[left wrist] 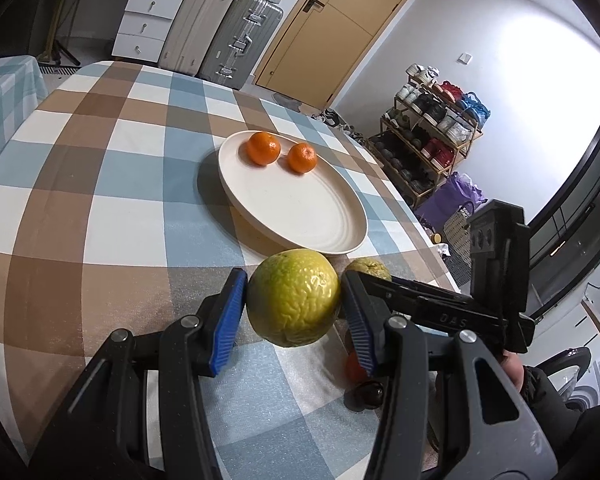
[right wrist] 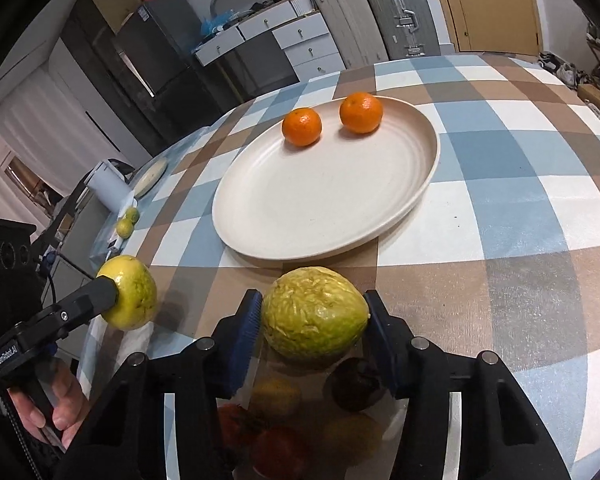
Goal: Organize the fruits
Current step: 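Carry the yellow citrus in the left tool to the plate while the right tool carries the green fruit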
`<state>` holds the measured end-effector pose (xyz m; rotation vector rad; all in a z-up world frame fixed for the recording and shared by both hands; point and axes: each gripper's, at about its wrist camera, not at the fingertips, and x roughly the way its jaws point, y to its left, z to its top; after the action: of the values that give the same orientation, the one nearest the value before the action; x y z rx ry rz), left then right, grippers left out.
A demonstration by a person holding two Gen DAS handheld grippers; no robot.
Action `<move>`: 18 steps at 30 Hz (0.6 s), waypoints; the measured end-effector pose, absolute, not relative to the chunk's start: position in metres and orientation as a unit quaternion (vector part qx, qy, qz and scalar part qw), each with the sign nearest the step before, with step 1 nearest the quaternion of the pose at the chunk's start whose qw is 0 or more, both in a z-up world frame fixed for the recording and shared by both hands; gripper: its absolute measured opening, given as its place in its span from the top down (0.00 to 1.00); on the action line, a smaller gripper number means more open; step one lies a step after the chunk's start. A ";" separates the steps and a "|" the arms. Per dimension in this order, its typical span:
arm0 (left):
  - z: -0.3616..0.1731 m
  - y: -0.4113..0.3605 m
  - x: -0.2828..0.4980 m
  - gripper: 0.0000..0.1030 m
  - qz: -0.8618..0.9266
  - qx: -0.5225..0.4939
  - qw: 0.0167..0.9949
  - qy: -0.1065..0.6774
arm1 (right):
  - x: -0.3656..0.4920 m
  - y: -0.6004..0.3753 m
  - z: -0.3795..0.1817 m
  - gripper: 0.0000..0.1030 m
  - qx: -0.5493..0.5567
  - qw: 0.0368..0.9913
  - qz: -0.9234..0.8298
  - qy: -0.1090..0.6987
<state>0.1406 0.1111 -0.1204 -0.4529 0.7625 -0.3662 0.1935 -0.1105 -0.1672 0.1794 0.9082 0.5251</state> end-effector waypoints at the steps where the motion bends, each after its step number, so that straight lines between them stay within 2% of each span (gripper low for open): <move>1: -0.120 0.111 0.141 0.56 -0.176 -0.217 0.887 0.367 | 0.192 -0.112 -0.166 0.50 0.092 0.862 0.254 0.429; 18: -0.095 0.108 0.173 0.56 -0.170 -0.186 0.901 0.353 | 0.171 -0.145 -0.121 0.50 0.131 0.887 0.278 0.344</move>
<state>0.1732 0.1078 -0.0949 -0.3850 0.7306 -0.3509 0.1713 -0.1445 -0.1212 0.2730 0.7150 0.5787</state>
